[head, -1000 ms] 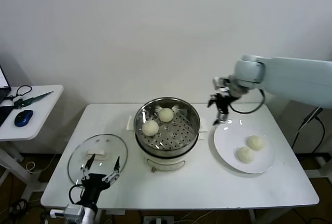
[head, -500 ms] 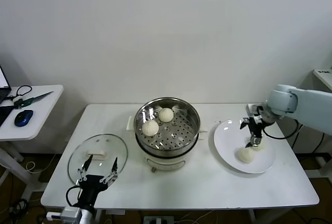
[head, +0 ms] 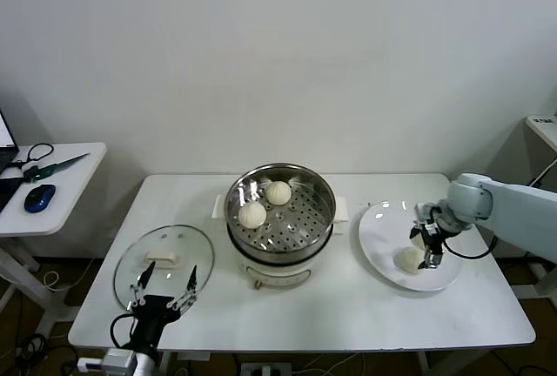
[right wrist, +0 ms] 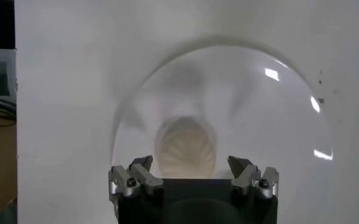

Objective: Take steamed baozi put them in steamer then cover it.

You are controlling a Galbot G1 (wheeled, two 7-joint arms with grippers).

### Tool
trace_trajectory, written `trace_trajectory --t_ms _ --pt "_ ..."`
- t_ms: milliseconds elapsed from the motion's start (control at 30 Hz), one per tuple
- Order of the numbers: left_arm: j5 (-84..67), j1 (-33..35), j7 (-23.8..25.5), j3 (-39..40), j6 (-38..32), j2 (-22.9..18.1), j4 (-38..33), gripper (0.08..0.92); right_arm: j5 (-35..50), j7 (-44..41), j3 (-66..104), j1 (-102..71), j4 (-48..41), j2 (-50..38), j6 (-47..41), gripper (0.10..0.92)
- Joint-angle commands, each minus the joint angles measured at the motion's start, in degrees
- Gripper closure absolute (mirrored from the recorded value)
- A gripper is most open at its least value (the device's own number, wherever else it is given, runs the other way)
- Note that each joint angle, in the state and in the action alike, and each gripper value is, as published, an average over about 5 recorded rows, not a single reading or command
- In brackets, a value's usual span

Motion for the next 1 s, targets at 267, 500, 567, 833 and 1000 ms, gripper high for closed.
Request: trace_trajectory --t_ms 267,500,567,833,1000 --pt "0.26 -0.4 -0.01 0.11 0.32 -0.14 0.56 0.177 -2.32 0.53 5.79 -6.69 -3.8 1.49 -0.19 0.213" --pt "0.29 -0.29 -0.1 0.07 0.2 -0.14 0.81 0.177 -2.41 0.32 5.94 -6.84 -4.79 2.65 -0.1 0.29" --pt "0.31 -0.25 -0.11 0.11 0.18 -0.14 0.81 0.177 -2.35 0.16 5.88 -6.6 -5.02 2.98 -0.04 0.311" --pt "0.54 -0.16 -0.12 0.43 0.13 -0.18 0.64 0.177 -0.52 -3.26 -0.31 4.14 -4.14 4.19 3.32 0.342" --pt "0.66 -0.32 -0.09 0.54 0.17 -0.05 0.7 0.177 0.94 -8.0 -9.49 19.94 -3.9 7.45 11.63 0.351"
